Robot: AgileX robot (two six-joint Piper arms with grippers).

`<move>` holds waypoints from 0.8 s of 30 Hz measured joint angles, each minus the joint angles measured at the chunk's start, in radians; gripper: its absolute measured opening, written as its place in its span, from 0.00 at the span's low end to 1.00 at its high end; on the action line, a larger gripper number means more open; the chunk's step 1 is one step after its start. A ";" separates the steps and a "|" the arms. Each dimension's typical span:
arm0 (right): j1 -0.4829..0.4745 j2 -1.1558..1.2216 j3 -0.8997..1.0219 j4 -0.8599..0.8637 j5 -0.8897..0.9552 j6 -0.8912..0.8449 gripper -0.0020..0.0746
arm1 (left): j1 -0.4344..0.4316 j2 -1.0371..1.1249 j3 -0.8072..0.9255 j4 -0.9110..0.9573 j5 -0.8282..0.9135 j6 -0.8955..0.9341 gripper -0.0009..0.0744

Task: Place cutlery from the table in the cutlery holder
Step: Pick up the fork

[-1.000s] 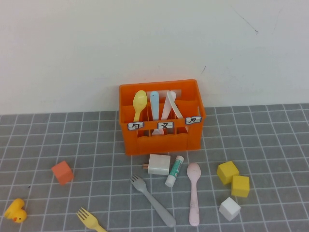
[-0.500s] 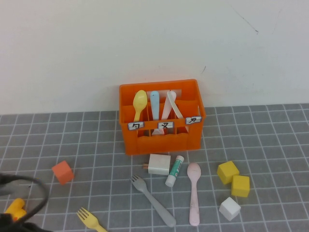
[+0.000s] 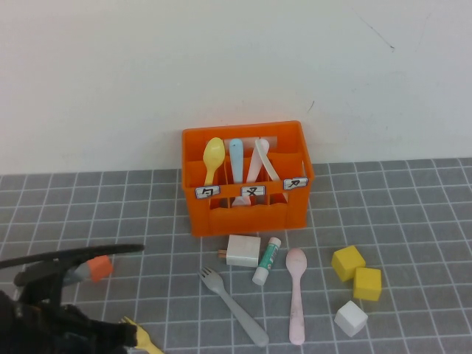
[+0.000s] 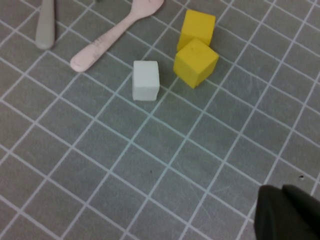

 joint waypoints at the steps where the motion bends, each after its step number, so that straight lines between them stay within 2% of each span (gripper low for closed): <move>1: 0.000 0.000 0.000 0.002 0.000 -0.002 0.02 | -0.016 0.011 0.000 -0.004 -0.020 -0.008 0.01; 6: 0.000 0.000 0.000 0.002 0.000 -0.002 0.02 | -0.144 0.063 0.000 0.005 -0.146 -0.114 0.01; 10: 0.000 0.000 0.000 0.008 0.000 -0.004 0.02 | -0.222 0.124 -0.009 0.083 -0.284 -0.298 0.01; 15: 0.000 0.000 0.000 0.013 0.000 -0.004 0.02 | -0.237 0.236 -0.083 0.187 -0.299 -0.479 0.02; 24: 0.000 0.000 0.000 0.026 0.000 -0.012 0.02 | -0.237 0.376 -0.142 0.275 -0.240 -0.630 0.13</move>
